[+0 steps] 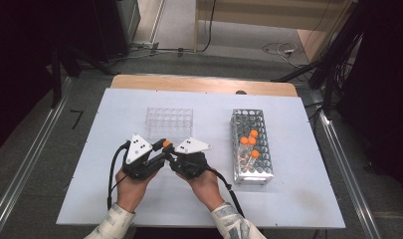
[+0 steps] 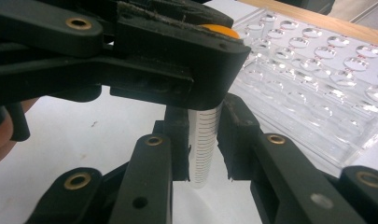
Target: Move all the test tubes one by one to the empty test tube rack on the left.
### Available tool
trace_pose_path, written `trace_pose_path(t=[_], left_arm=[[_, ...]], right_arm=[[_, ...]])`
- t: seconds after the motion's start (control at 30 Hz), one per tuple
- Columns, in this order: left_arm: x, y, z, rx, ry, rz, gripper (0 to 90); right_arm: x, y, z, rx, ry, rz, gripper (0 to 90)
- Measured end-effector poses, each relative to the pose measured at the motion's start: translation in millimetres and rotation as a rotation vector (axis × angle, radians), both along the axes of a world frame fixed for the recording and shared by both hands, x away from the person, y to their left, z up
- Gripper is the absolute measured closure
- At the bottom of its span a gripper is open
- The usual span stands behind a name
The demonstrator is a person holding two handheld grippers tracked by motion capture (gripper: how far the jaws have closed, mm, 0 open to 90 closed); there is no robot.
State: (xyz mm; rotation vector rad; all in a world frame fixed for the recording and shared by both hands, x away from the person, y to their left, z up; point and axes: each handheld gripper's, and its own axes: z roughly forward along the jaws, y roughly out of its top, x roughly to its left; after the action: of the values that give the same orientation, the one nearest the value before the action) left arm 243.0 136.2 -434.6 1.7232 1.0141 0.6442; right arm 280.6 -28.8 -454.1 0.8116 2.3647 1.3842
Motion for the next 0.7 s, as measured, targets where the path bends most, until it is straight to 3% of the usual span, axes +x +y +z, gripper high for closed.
trace_pose_path(t=[0.17, 0.27, 0.4, 0.7], left_arm=[[1.6, -0.9, 2.4, 0.007, 0.003, -0.004, 71.0], [3.7, 1.4, 4.6, 0.005, -0.007, 0.009, 71.0], [7.5, 6.2, 7.8, -0.021, -0.007, 0.029, 70.9], [22.1, 19.6, 18.9, -0.046, -0.01, 0.084, 71.0]], right_arm=[[0.7, -2.1, 0.2, -0.002, 0.0, 0.002, 70.3], [0.4, -3.7, -0.3, 0.006, 0.011, 0.004, 50.0], [-0.9, -9.2, -1.6, 0.018, 0.012, -0.011, 38.8], [-5.4, -25.5, 0.5, 0.032, 0.018, -0.021, 31.9]])
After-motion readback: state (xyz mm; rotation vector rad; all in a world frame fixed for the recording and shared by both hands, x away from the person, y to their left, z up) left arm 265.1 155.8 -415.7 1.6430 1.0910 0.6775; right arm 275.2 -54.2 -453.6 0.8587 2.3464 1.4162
